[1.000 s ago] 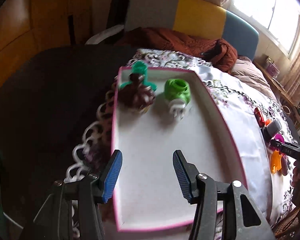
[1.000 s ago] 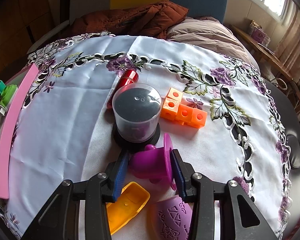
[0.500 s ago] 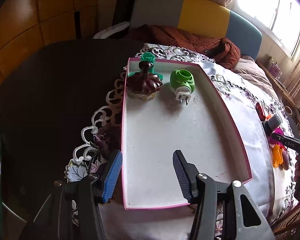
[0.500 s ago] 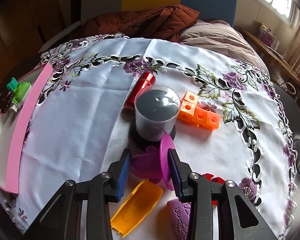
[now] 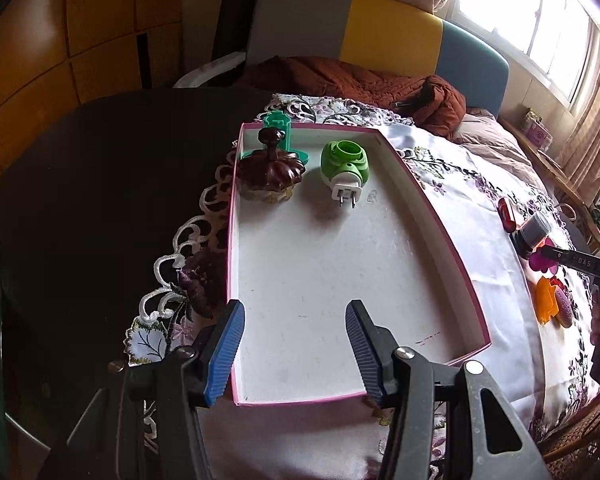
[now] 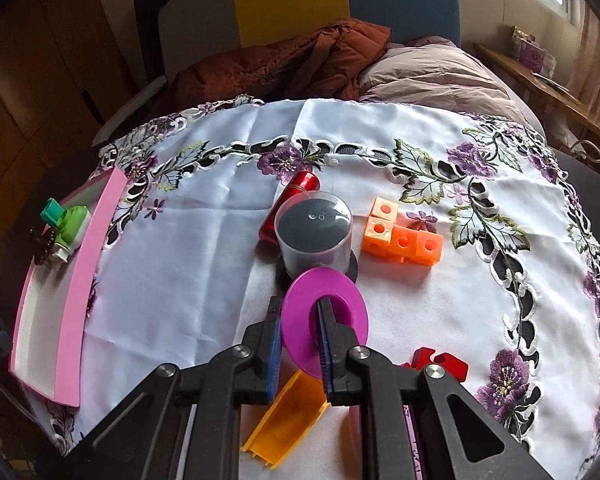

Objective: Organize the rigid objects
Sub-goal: 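Carry the magenta funnel cup into the tray and open the right tool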

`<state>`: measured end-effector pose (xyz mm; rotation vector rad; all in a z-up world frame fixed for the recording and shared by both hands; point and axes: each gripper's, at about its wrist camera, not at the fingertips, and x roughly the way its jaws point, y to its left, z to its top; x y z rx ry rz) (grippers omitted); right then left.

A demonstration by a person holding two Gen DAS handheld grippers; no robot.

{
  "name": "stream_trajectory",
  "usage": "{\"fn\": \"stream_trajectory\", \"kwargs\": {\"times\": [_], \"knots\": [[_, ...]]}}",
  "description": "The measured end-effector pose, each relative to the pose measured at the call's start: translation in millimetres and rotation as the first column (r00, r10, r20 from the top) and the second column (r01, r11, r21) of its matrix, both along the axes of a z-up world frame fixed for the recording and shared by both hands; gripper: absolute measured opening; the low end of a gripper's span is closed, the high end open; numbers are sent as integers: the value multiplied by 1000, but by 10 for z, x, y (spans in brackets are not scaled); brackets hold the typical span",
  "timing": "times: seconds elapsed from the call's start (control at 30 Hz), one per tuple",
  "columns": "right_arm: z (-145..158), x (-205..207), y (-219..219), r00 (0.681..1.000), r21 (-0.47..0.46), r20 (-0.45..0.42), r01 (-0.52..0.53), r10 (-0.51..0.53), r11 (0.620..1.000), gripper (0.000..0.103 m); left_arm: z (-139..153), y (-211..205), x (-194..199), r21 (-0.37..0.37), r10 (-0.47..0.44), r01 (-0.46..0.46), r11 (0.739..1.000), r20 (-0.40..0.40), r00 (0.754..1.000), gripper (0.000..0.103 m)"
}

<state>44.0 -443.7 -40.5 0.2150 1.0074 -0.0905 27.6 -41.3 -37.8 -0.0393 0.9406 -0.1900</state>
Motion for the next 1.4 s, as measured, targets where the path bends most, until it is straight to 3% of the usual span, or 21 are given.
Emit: {"fn": "stream_trajectory", "kwargs": {"times": [0.47,0.63,0.83,1.07,1.27,1.4], "knots": [[74,-17,265,995,-9,25,-94,94,996,16,-2,-77,-27,16,-25,25,1000,2,1000,53],[198,-20,468,989,40,64,-133,131,990,16,-9,-38,-31,3,-23,23,1000,1,1000,53],[377,98,1026,963,115,117,-254,241,960,16,-8,25,-28,-18,-13,13,1000,1,1000,53],[418,376,1896,907,143,136,-416,398,898,16,-19,137,-20,-41,7,-7,999,-4,1000,53],[238,659,2343,883,149,91,-469,460,871,16,-17,253,-17,-52,34,-34,998,1,999,53],[24,889,2451,890,116,22,-454,455,883,16,-34,315,3,-55,53,-53,997,-9,999,53]]}}
